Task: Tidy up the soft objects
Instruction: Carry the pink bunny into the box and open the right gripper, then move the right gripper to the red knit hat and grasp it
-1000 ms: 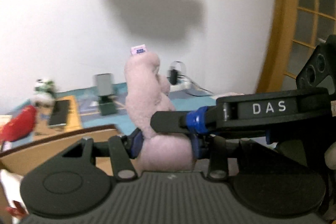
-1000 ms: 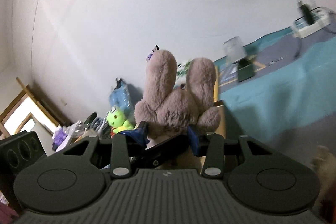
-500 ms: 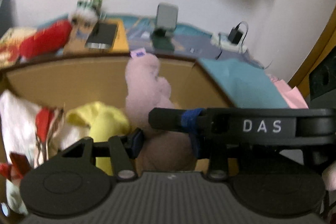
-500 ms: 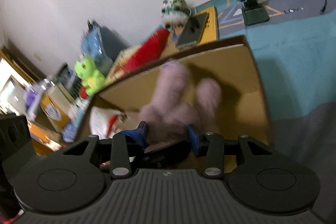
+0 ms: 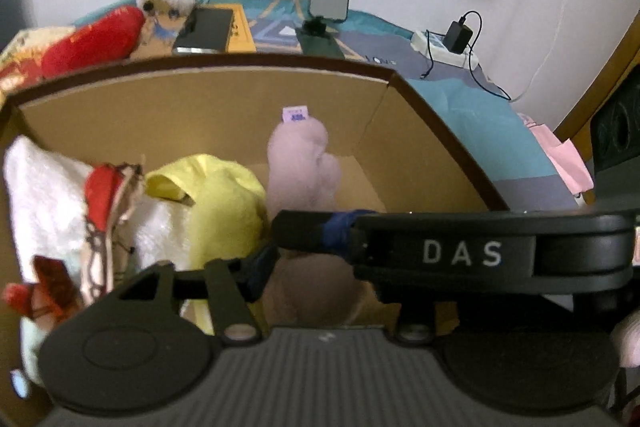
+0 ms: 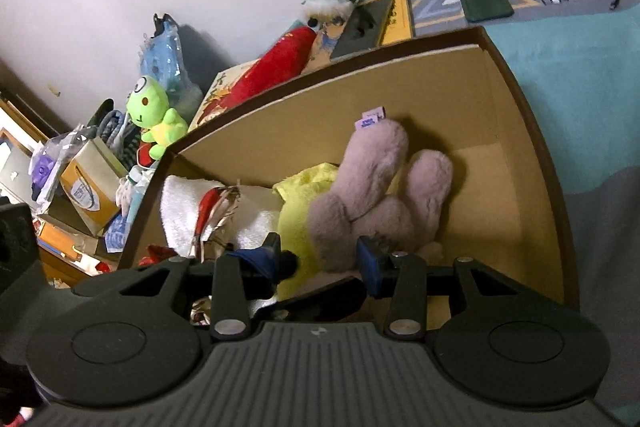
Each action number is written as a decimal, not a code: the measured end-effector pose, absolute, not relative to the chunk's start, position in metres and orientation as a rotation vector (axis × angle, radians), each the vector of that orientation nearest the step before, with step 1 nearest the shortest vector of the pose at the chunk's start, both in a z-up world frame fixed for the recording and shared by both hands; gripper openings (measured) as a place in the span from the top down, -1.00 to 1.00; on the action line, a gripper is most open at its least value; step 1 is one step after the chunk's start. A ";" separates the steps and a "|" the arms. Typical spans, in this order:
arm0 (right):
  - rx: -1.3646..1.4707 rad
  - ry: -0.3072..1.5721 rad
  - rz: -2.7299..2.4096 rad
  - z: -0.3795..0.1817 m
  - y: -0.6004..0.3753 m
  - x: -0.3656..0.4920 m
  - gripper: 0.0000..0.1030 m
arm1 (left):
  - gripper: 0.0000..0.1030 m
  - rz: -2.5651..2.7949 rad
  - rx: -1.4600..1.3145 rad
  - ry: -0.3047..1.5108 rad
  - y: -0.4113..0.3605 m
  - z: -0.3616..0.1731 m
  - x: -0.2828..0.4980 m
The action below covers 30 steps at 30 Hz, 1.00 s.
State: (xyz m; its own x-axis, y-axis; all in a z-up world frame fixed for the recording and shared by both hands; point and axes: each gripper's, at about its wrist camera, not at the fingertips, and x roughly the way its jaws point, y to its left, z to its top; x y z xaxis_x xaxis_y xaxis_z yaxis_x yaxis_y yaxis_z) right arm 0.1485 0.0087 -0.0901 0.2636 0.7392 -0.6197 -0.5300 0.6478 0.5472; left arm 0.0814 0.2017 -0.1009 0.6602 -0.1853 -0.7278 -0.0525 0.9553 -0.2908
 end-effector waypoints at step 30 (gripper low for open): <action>0.369 0.754 0.875 -0.066 -0.132 0.074 0.48 | -0.28 -0.128 -0.072 0.763 0.066 -0.039 -0.014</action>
